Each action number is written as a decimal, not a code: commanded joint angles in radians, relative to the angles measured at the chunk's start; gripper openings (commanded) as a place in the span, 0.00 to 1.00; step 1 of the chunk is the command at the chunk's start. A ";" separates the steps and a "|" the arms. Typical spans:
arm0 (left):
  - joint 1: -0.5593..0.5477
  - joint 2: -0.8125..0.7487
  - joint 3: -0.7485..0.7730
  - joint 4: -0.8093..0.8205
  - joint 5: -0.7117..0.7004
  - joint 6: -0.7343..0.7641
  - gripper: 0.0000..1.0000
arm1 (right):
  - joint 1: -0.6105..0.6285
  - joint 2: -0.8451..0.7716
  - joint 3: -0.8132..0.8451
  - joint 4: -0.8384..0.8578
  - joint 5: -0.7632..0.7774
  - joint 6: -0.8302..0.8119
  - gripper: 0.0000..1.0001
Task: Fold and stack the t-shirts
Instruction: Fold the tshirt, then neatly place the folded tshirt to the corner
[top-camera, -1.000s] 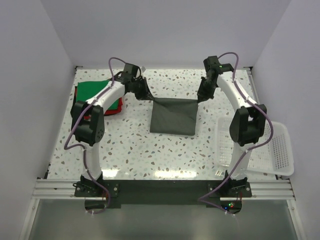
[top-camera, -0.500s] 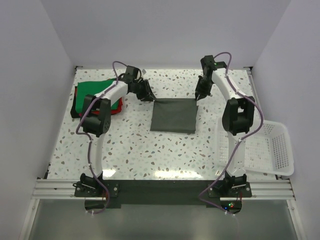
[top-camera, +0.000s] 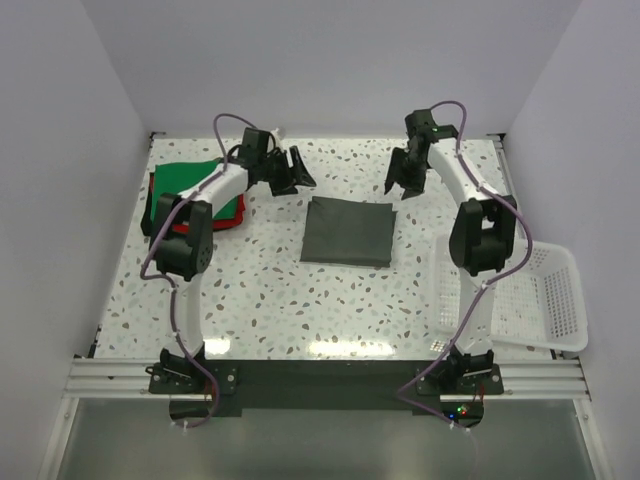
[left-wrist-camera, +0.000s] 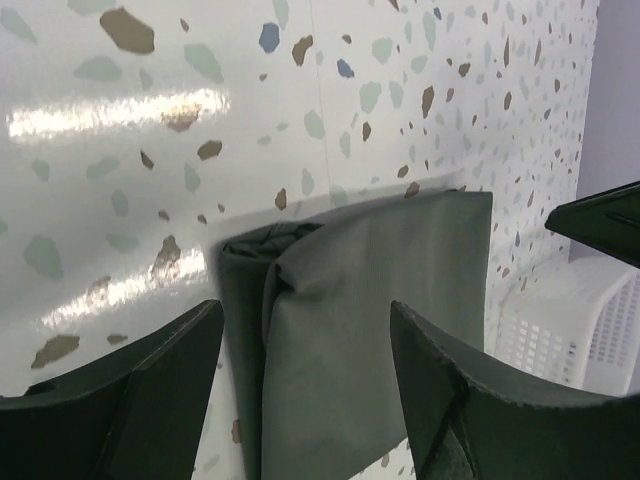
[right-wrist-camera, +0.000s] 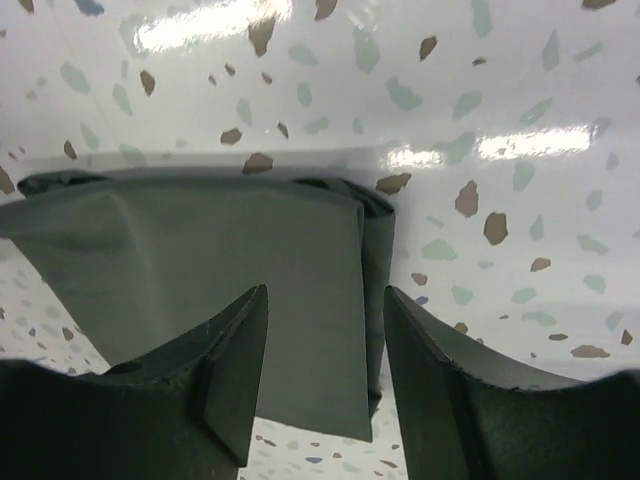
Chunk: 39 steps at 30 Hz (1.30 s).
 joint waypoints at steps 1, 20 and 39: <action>0.006 -0.121 -0.120 0.084 0.007 0.035 0.72 | 0.060 -0.131 -0.110 0.073 -0.053 -0.038 0.53; 0.003 -0.320 -0.652 0.347 0.076 -0.016 0.73 | 0.227 -0.209 -0.574 0.194 -0.150 -0.014 0.52; -0.052 -0.176 -0.662 0.469 0.058 -0.062 0.74 | 0.229 -0.188 -0.566 0.175 -0.104 -0.042 0.53</action>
